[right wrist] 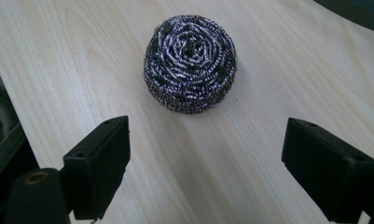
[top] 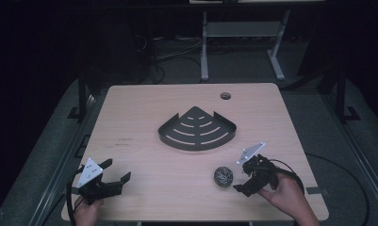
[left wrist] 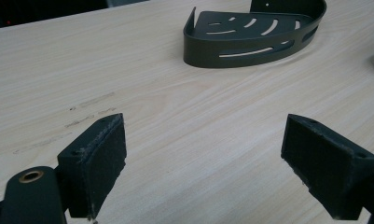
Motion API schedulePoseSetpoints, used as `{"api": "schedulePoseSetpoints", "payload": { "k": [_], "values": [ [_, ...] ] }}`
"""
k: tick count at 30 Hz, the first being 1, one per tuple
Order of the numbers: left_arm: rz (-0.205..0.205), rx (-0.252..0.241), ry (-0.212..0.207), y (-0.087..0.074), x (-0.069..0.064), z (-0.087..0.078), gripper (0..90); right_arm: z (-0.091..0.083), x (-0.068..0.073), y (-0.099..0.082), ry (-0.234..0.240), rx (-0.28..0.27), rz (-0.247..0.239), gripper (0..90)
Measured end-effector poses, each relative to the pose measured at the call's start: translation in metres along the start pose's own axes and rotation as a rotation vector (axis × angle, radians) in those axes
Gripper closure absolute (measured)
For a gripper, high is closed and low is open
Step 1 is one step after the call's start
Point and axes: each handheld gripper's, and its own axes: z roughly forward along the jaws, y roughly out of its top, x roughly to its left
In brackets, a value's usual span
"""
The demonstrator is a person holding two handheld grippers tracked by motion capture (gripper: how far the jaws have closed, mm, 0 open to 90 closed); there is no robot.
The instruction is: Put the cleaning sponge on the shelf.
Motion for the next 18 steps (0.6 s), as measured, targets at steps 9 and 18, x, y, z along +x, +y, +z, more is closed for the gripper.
{"api": "schedulePoseSetpoints", "payload": {
  "k": [9,18],
  "values": [
    [0.008,0.000,0.008,0.001,0.000,-0.001,13.3,0.010,-0.001,0.012,0.022,0.025,-0.013,14.9],
    [0.007,0.000,0.006,0.001,0.000,-0.001,13.3,0.015,0.001,0.023,0.039,0.041,-0.030,14.9]
  ]
}}
